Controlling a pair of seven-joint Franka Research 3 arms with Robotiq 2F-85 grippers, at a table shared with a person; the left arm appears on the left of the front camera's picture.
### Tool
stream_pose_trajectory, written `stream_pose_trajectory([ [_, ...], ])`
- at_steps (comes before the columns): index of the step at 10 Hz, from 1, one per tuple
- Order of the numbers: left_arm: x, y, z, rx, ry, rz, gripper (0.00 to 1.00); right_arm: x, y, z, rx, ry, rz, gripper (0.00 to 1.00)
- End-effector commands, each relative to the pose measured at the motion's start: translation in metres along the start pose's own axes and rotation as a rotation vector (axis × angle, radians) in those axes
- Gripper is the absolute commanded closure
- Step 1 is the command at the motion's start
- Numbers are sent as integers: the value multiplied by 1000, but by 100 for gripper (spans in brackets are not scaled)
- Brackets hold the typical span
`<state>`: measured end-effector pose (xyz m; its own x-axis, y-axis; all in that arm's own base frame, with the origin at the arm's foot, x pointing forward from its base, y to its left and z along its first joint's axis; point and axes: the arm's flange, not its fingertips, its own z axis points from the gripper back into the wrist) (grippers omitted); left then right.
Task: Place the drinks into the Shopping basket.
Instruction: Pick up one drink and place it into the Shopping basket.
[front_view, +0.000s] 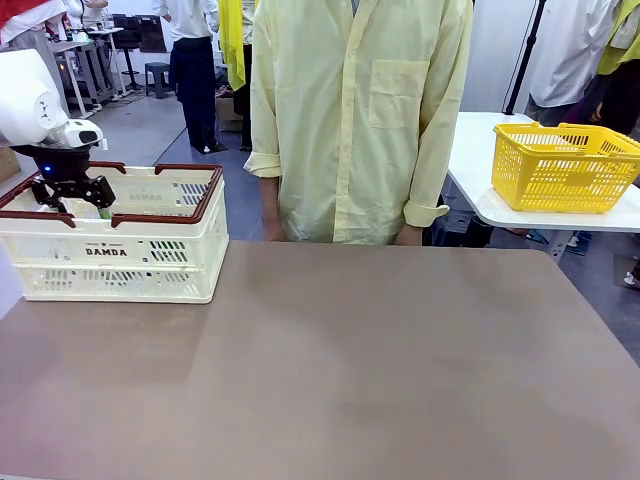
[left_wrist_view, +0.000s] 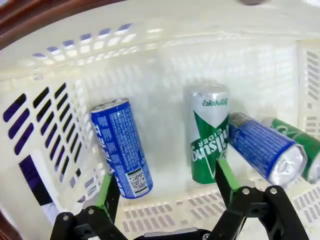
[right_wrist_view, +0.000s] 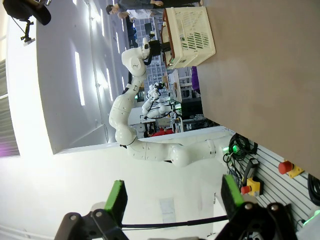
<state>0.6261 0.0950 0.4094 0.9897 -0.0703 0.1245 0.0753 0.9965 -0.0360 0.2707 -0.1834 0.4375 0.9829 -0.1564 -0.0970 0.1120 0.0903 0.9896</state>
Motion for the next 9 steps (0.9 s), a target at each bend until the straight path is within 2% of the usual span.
stream_pose_trajectory([
  [1, -6, -6, 20, -105, 11, -24, 0, -3, 3, -1, -1, 5, -7, 0],
  [3, -17, -14, 52, -260, 25, -11, 0, -3, 3, -1, -1, 5, -7, 0],
  [5, -43, -18, 99, -443, -16, -62, 0, -3, 3, -1, -1, 5, -7, 0],
  [7, -79, -21, 137, -727, 12, -214, 0, -3, 3, -1, -1, 5, -7, 0],
  [8, -96, -13, 153, -894, -51, -235, 0, -3, 3, -1, -1, 5, -7, 0],
  [9, -110, -2, 165, -1108, -86, -190, 0, -3, 3, -1, -1, 5, -7, 0],
])
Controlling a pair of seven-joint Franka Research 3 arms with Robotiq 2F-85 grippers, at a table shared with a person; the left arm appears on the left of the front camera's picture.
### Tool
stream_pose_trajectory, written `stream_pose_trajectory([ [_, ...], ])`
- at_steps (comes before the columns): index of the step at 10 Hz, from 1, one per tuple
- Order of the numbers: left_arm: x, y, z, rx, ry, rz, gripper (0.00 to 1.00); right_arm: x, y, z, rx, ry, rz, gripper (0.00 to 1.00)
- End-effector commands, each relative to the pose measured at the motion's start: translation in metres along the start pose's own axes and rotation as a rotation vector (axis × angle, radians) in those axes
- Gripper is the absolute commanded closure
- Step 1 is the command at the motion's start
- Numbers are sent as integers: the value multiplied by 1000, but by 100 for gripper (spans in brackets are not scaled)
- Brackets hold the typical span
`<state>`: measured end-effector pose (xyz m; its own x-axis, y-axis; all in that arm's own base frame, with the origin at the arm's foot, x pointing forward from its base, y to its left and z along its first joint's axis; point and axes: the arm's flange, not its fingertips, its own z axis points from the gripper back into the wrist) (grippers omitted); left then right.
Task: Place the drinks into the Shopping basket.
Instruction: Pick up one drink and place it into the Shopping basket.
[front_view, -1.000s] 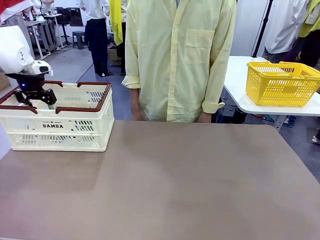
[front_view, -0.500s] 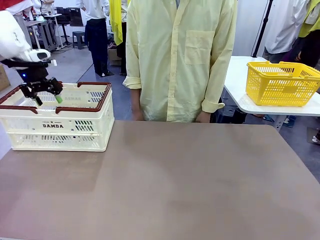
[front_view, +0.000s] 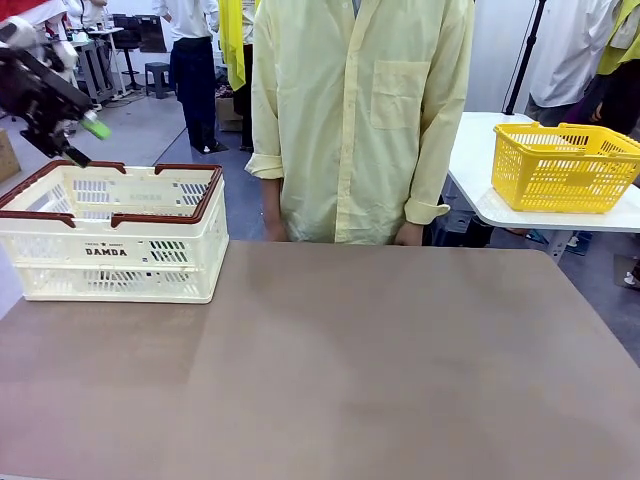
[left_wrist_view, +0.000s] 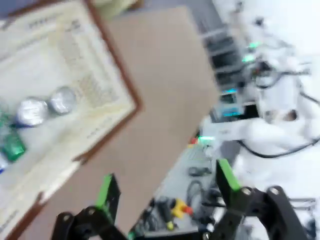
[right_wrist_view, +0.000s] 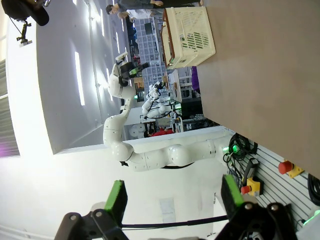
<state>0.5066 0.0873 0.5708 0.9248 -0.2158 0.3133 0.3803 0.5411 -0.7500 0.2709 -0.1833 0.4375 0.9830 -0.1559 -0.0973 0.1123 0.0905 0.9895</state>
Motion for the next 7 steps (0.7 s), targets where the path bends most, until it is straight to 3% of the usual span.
stream_pose_trajectory([
  [1, -38, 18, 23, -303, -137, 109, 0, -3, 3, 0, -1, 4, -7, 0],
  [2, -68, 22, 29, -400, -171, 137, 0, -3, 3, 0, -1, 4, -7, 0],
  [5, -177, 44, 39, -414, -286, 247, 0, -3, 3, 0, -1, 4, -7, 0],
  [6, -183, 56, 49, -434, -323, 245, 0, -3, 3, 0, -1, 4, -7, 0],
  [7, -166, 70, 53, -417, -380, 261, 0, -3, 3, 0, -1, 4, -7, 0],
])
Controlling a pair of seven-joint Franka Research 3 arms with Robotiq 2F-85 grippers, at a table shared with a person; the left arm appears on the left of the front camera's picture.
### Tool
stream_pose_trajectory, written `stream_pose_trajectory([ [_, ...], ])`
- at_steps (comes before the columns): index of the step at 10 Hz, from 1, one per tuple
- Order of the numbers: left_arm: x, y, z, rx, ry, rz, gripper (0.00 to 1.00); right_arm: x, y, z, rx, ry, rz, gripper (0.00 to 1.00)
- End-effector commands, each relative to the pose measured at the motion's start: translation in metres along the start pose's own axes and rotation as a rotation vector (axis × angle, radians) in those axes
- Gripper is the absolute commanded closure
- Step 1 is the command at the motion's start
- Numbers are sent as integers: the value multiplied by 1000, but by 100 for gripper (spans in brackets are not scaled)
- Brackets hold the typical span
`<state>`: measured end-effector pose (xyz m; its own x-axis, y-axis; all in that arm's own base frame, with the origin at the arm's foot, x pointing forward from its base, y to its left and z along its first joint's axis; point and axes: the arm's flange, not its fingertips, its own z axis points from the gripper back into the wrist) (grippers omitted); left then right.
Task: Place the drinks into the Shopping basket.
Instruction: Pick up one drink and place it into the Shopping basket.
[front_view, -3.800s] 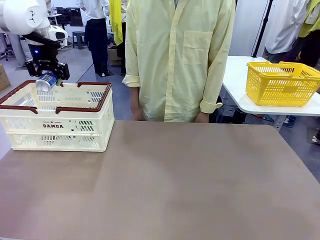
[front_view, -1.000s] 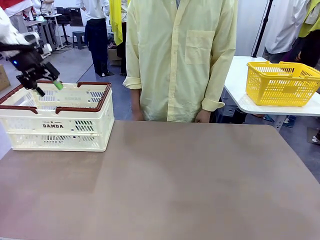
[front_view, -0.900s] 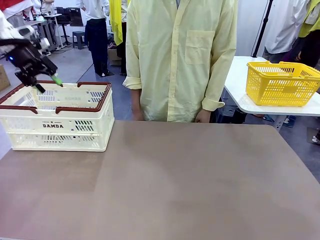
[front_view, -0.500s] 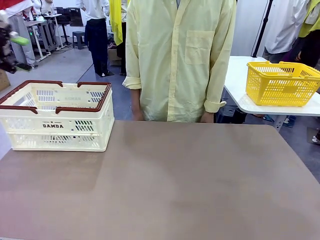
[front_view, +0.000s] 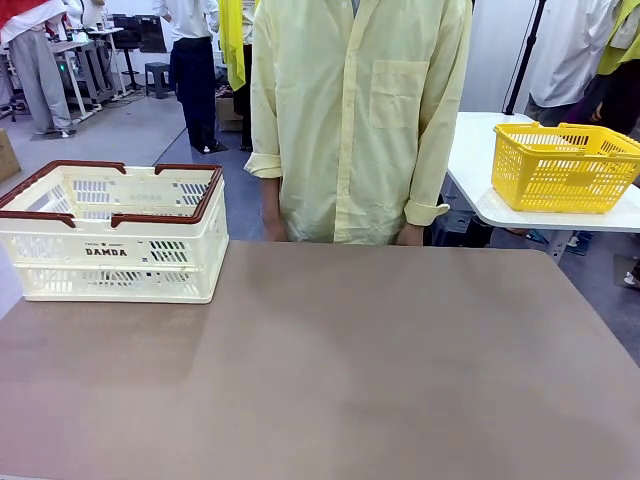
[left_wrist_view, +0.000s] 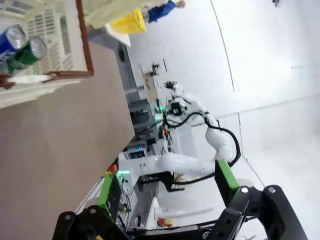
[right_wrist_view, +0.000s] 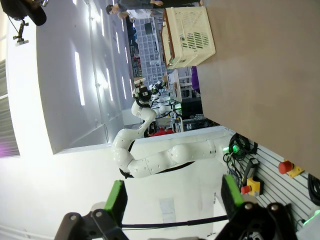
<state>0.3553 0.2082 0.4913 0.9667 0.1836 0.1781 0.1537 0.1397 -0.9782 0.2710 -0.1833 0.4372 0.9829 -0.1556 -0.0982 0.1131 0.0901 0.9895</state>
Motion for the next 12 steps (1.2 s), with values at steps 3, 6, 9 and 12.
stream_pose_trajectory([
  [3, 4, -6, -13, -9, 51, -7, 0, -3, 3, 0, -1, 4, -6, 0],
  [6, 4, -6, -13, -9, 51, -7, 0, -3, 3, 0, -1, 4, -6, 0],
  [9, 4, -6, -13, -9, 51, -7, 0, -3, 3, 0, -1, 4, -6, 0],
  [12, 4, -6, -13, -9, 51, -7, 0, -3, 3, 0, -1, 4, -6, 0],
])
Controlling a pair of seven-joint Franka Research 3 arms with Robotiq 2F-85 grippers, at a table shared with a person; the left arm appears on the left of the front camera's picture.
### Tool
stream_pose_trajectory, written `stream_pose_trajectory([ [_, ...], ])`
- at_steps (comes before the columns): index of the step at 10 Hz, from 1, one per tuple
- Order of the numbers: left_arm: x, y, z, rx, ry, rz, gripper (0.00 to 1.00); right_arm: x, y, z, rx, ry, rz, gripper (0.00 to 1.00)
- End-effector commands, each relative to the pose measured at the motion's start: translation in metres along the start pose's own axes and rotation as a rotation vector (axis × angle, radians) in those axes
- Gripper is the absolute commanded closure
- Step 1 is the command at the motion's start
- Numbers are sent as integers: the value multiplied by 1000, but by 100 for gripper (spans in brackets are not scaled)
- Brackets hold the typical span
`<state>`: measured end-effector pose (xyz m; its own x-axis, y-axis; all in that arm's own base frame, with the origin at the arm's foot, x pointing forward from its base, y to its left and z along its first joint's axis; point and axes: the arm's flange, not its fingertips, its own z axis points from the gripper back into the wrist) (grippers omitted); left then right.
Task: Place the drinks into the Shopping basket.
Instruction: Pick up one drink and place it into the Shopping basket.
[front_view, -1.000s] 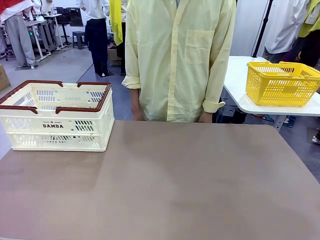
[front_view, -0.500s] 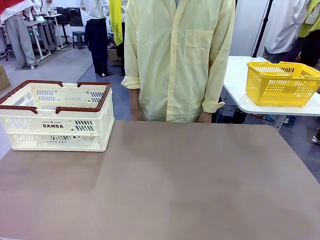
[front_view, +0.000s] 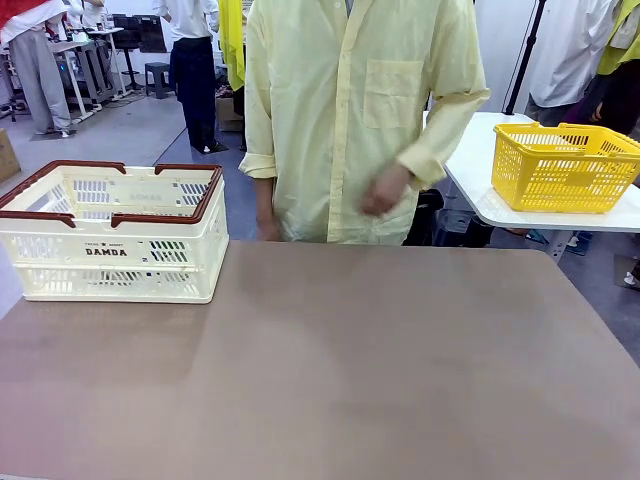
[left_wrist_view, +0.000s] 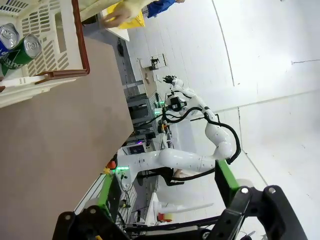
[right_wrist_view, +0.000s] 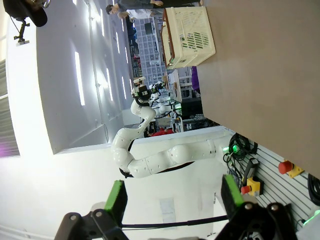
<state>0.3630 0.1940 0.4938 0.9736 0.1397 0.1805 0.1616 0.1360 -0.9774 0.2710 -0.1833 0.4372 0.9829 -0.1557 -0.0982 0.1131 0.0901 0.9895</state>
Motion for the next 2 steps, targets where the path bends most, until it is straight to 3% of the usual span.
stream_pose_trajectory([
  [1, -2, -2, 3, -4, 8, 0, 0, -3, 3, 0, -1, 4, -6, 0],
  [2, -2, -2, 3, -4, 8, 0, 0, -3, 3, 0, -1, 4, -6, 0],
])
